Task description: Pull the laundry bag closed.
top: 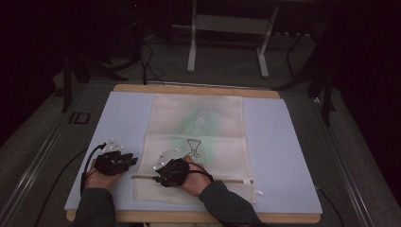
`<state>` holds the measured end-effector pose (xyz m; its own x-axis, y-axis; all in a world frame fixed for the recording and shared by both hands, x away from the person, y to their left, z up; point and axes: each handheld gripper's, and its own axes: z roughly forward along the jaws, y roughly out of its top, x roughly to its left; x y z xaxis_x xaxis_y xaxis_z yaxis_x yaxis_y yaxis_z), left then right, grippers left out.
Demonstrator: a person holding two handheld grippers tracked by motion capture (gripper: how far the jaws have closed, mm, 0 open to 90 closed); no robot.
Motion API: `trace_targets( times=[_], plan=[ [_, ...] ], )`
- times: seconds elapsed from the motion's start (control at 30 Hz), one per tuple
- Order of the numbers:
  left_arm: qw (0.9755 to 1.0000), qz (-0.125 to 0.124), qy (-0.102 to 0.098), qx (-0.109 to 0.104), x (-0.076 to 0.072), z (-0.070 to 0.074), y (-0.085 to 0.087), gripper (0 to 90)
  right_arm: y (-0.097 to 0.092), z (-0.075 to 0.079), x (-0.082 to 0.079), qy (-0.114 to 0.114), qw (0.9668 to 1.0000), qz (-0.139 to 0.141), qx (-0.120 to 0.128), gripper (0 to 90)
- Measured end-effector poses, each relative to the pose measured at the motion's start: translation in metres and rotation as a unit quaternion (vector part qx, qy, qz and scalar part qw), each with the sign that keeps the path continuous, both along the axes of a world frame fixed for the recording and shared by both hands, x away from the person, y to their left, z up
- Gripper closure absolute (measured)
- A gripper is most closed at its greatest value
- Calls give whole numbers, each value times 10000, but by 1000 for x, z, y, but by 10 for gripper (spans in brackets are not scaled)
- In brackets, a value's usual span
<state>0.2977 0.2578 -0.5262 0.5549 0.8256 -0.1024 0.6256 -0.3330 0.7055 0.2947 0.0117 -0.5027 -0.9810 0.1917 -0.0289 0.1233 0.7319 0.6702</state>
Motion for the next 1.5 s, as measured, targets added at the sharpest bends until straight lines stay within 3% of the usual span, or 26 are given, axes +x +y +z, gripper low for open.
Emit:
trace_targets(
  times=[0.57, 1.5],
  plan=[
    [10000, 3, 3, -9, 0, 0, 1, 671, 25, -5, 0, -20, 9999, 96, -65, 704],
    [10000, 65, -3, -66, 0, 1, 5, 671, 66, -17, 2, 75, 9999, 91, 88, 705]
  ],
)
